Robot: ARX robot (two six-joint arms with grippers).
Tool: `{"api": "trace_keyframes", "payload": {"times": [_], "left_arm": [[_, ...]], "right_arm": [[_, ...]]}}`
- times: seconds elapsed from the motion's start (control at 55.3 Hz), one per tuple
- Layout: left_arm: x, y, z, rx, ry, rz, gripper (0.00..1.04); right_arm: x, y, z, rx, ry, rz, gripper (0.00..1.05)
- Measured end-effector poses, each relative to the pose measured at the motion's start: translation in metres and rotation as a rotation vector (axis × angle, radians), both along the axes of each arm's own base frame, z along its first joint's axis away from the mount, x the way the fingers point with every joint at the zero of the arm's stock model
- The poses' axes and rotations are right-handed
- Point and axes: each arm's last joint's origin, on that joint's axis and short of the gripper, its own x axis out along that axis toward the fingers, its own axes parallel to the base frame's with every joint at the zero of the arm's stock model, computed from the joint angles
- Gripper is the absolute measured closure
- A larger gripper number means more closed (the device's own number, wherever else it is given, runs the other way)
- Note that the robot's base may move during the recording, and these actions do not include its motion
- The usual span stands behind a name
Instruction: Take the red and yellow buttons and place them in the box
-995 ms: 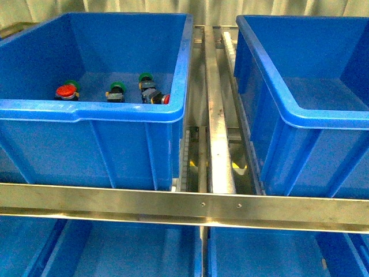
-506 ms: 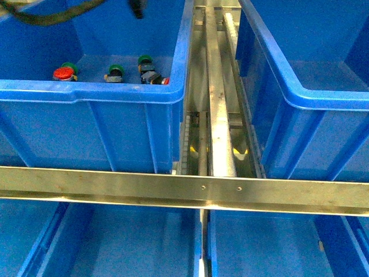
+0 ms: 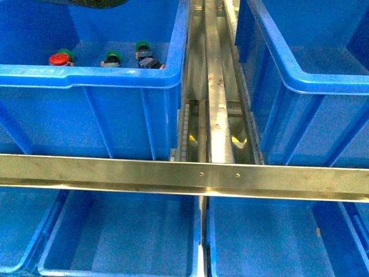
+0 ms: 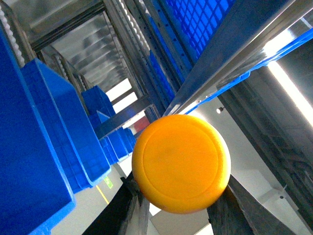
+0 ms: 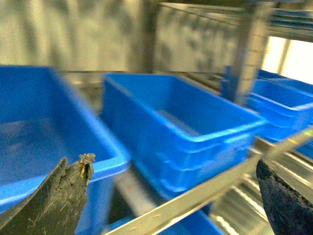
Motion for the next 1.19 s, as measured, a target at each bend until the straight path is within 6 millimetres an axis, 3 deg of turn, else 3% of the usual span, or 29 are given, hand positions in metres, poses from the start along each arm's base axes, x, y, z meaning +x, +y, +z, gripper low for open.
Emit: {"api": "trace_keyframes", "payload": {"times": [0.036,0.145,0.271,0.398,0.579,0.687,0.941,1.194], "left_arm": [[-0.001,-0.001,-0.002,-0.004,0.008,0.002,0.8],[0.0,-0.002,-0.008,-0.002,0.025,0.007,0.8],[0.003,-0.004,-0.013,0.004,0.045,0.02,0.8],[0.002,-0.01,-0.02,0.017,0.054,0.001,0.8],[0.004,-0.011,-0.025,0.017,0.063,0.008,0.8],[0.006,-0.012,-0.025,0.012,0.061,0.007,0.8],[0.01,-0.016,-0.022,0.0,0.055,0.005,0.8],[0.014,-0.019,-0.028,0.009,0.069,0.004,0.8]], "right_arm": [[0.009,-0.016,0.017,0.036,-0.036,-0.072,0.06],[0.026,-0.04,0.062,0.256,-0.186,-0.029,0.06],[0.049,-0.042,0.089,0.586,-0.395,0.17,0.06],[0.084,-0.028,0.095,1.018,-0.619,0.434,0.06],[0.12,0.001,0.086,1.302,-0.754,0.585,0.06],[0.132,0.018,0.085,1.376,-0.757,0.638,0.06],[0.146,0.06,0.109,1.416,-0.736,0.816,0.06],[0.153,0.084,0.11,1.428,-0.68,0.872,0.06]]}}
